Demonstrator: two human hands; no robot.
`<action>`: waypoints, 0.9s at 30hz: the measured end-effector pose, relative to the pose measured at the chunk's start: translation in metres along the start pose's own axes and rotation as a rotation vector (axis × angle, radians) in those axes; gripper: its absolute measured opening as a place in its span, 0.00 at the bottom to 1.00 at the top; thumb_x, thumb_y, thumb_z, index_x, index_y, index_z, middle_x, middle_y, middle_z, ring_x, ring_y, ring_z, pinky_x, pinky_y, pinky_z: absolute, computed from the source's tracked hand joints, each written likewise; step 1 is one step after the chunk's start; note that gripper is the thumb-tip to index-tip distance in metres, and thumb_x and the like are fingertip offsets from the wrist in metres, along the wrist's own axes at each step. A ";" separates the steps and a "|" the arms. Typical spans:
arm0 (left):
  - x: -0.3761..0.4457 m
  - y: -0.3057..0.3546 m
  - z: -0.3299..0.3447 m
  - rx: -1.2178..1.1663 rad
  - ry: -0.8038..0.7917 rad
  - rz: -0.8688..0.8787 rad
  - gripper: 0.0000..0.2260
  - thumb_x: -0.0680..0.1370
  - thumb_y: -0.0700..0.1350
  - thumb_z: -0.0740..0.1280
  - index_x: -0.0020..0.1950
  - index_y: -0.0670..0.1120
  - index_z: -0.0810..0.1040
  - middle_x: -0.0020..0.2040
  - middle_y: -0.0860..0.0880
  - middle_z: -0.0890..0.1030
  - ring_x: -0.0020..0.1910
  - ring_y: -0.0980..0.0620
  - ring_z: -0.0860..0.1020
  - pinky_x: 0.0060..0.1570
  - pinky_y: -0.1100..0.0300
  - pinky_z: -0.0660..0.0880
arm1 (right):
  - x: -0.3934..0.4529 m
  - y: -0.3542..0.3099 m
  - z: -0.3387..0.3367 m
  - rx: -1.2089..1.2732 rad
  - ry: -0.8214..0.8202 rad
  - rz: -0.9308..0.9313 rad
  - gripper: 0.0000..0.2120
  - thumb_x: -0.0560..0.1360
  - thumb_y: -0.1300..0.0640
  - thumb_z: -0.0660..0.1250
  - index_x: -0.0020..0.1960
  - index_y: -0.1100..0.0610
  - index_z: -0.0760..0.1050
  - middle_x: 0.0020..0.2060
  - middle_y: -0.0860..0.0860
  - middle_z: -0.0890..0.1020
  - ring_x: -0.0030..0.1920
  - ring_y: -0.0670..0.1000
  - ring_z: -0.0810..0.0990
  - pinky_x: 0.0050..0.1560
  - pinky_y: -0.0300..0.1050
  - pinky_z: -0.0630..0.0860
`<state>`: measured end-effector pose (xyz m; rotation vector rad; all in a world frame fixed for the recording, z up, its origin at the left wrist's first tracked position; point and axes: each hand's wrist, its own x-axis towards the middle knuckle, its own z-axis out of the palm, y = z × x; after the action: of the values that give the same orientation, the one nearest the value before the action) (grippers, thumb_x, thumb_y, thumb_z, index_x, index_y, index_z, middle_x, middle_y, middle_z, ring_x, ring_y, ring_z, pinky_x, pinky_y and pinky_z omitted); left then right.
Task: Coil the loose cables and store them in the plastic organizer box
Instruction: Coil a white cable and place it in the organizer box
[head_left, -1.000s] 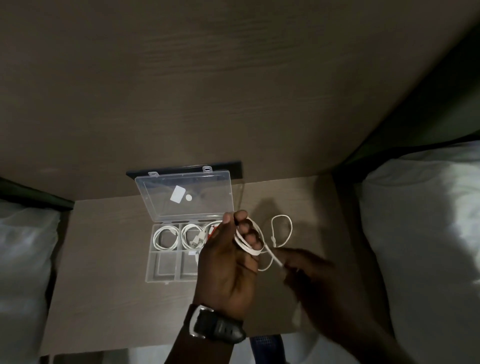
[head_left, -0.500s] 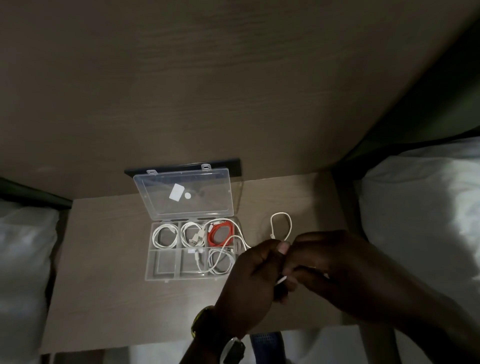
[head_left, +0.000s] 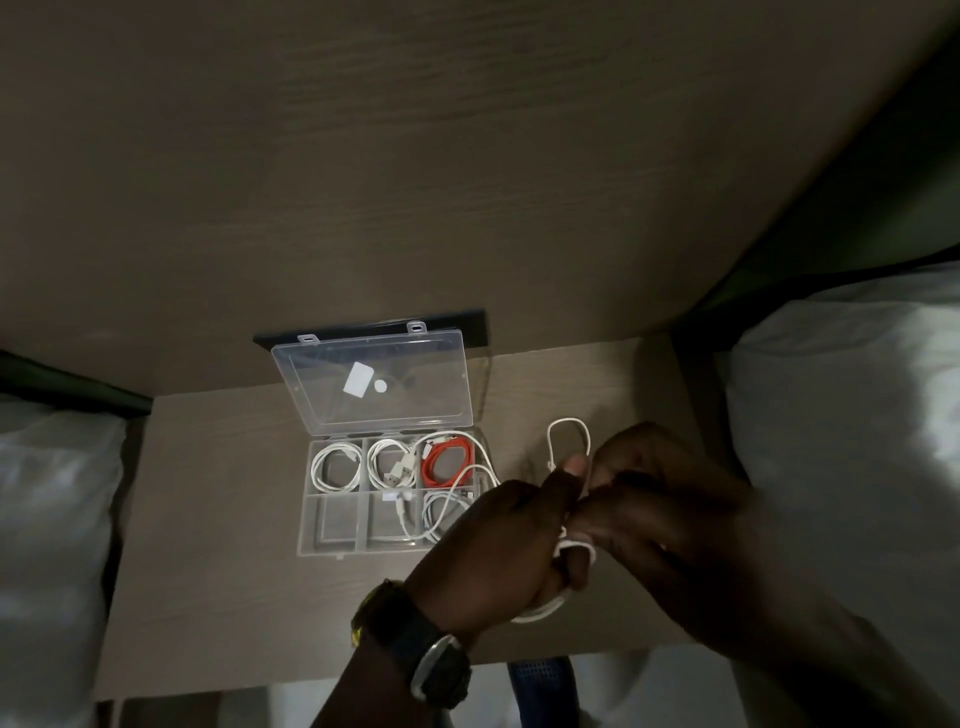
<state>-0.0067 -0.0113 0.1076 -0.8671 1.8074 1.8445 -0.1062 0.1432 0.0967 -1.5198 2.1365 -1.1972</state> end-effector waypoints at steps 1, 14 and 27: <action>-0.001 -0.001 0.000 -0.021 -0.009 -0.008 0.34 0.74 0.73 0.52 0.27 0.46 0.77 0.19 0.50 0.67 0.19 0.54 0.65 0.20 0.67 0.60 | 0.008 -0.006 -0.002 0.038 -0.039 0.021 0.04 0.77 0.55 0.68 0.49 0.49 0.82 0.49 0.42 0.76 0.49 0.41 0.79 0.45 0.36 0.74; 0.002 -0.024 0.005 -0.389 0.315 0.035 0.31 0.69 0.72 0.63 0.22 0.46 0.73 0.20 0.45 0.72 0.19 0.50 0.70 0.23 0.63 0.66 | -0.005 -0.032 0.042 0.455 0.252 0.446 0.11 0.74 0.55 0.70 0.56 0.51 0.83 0.46 0.48 0.83 0.46 0.49 0.85 0.44 0.42 0.80; 0.005 -0.058 -0.002 -0.389 0.656 0.343 0.24 0.75 0.65 0.63 0.32 0.46 0.72 0.24 0.50 0.72 0.22 0.52 0.71 0.22 0.61 0.68 | 0.005 -0.033 0.069 0.600 -0.015 0.773 0.06 0.76 0.57 0.71 0.42 0.47 0.84 0.31 0.43 0.83 0.32 0.39 0.77 0.35 0.30 0.71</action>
<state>0.0294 -0.0101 0.0614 -1.5273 2.0971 2.3737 -0.0437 0.1030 0.0794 -0.3865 1.8105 -1.3109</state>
